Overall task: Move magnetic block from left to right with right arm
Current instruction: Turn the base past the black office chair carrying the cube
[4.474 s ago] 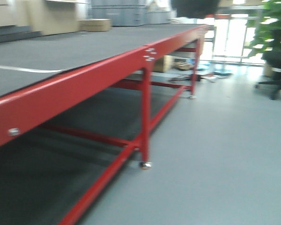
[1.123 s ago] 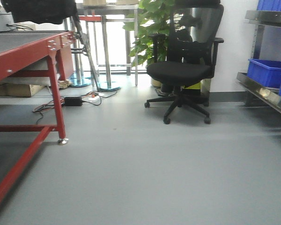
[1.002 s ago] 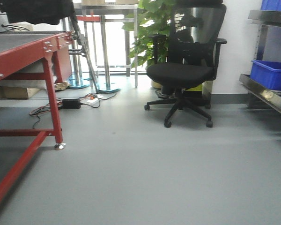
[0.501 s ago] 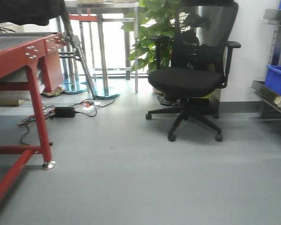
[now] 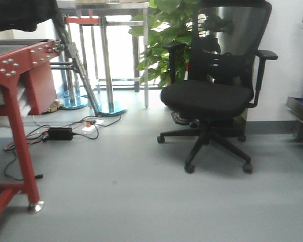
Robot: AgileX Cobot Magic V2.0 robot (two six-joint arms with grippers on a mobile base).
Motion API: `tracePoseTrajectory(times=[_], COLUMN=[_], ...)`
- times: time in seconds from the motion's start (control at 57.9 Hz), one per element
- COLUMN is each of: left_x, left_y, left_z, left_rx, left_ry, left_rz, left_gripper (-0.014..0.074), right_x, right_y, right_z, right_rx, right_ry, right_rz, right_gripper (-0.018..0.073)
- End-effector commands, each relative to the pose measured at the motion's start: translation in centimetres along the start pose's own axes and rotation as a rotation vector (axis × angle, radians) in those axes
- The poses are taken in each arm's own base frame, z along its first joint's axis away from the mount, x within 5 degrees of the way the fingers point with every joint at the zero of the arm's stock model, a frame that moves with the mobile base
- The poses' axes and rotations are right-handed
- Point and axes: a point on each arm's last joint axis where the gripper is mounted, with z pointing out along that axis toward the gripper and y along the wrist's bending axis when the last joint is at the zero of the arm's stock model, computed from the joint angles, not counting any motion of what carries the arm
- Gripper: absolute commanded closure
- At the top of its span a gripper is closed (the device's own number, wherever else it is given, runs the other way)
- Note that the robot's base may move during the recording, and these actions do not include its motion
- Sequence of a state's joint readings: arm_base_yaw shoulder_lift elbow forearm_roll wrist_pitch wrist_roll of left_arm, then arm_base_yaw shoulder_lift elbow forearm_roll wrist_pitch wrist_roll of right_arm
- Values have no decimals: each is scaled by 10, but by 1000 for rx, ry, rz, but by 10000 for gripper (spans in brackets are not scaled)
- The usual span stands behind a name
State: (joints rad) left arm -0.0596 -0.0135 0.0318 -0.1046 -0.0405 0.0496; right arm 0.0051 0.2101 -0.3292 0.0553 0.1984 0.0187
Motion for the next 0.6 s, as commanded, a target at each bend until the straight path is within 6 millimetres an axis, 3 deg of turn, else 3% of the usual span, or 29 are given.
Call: tracePoseTrajectory(times=[0.0,0.587], left_x=[-5,-5], left_y=[0,0], left_z=[-1,-1], left_rx=[3,1], left_ry=[-85,-85], left_rz=[-4,-3], left_gripper=[722,722], right_x=[-18,-18], right_y=[1,1], right_z=[0,0], right_rx=[2,2], right_ry=[-106,-106], right_rz=[-11,-11], right_gripper=[189,189])
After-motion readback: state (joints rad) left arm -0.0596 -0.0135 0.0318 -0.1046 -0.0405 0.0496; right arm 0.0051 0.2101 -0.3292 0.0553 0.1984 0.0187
